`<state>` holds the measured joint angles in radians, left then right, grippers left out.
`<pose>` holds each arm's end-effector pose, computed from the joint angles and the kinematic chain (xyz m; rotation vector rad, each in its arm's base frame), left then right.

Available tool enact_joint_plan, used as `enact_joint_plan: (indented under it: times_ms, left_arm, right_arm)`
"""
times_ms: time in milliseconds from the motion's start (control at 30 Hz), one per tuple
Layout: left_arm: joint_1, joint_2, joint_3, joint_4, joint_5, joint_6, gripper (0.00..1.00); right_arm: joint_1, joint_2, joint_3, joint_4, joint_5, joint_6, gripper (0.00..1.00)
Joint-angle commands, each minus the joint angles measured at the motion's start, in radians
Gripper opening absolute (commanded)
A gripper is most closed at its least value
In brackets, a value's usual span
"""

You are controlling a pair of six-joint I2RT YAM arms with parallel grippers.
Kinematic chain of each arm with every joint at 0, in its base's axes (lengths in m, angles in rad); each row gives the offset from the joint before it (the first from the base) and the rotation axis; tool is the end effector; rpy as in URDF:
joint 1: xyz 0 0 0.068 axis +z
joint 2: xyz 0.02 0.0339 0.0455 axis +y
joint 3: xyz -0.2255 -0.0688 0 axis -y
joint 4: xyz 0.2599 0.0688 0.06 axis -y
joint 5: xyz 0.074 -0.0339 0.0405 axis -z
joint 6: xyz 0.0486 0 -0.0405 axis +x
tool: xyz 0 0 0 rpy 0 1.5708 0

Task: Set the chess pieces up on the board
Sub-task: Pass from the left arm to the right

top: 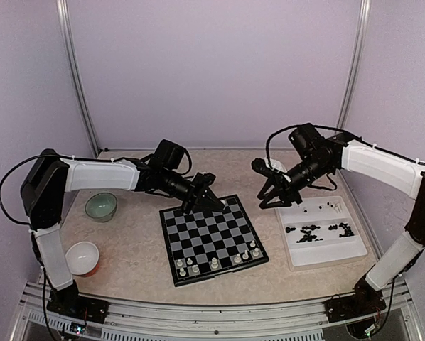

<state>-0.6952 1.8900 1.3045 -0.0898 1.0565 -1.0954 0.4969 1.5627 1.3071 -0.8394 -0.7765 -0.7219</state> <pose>0.2931 -0.2996 0.1728 -0.1726 -2.3554 1.6821 0.2779 0.1894 0.2347 -1.5943 1.8615 0.9248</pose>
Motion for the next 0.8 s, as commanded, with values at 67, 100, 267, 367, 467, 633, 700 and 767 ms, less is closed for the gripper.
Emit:
enact_joint_plan:
  times_ms: [67, 100, 267, 367, 467, 633, 700, 767]
  left_arm:
    - [-0.003, -0.010, 0.011, -0.160, 0.089, 0.185, 0.03]
    - [-0.003, -0.014, 0.009, -0.162, 0.091, 0.189, 0.03]
    - [-0.004, -0.045, -0.012, -0.163, 0.109, 0.200, 0.03]
    - [-0.010, -0.054, -0.017, -0.158, 0.126, 0.203, 0.04]
    - [-0.021, -0.060, -0.019, -0.134, 0.144, 0.190, 0.04]
    - [-0.041, -0.062, -0.019, -0.116, 0.160, 0.178, 0.04]
    - [-0.049, -0.057, -0.016, -0.114, 0.162, 0.178, 0.04]
    - [-0.053, -0.055, -0.012, -0.111, 0.164, 0.176, 0.04]
  right_arm:
    - [0.157, 0.052, 0.099, 0.144, 0.267, -0.192, 0.34]
    - [0.174, 0.070, 0.116, 0.152, 0.287, -0.209, 0.34]
    - [0.259, 0.145, 0.169, 0.153, 0.361, -0.293, 0.37]
    - [0.301, 0.168, 0.183, 0.149, 0.392, -0.327, 0.38]
    - [0.327, 0.184, 0.198, 0.136, 0.411, -0.354, 0.40]
    - [0.355, 0.194, 0.212, 0.122, 0.426, -0.372, 0.41]
    - [0.364, 0.197, 0.221, 0.111, 0.429, -0.379, 0.41]
    - [0.377, 0.195, 0.225, 0.095, 0.431, -0.390, 0.41]
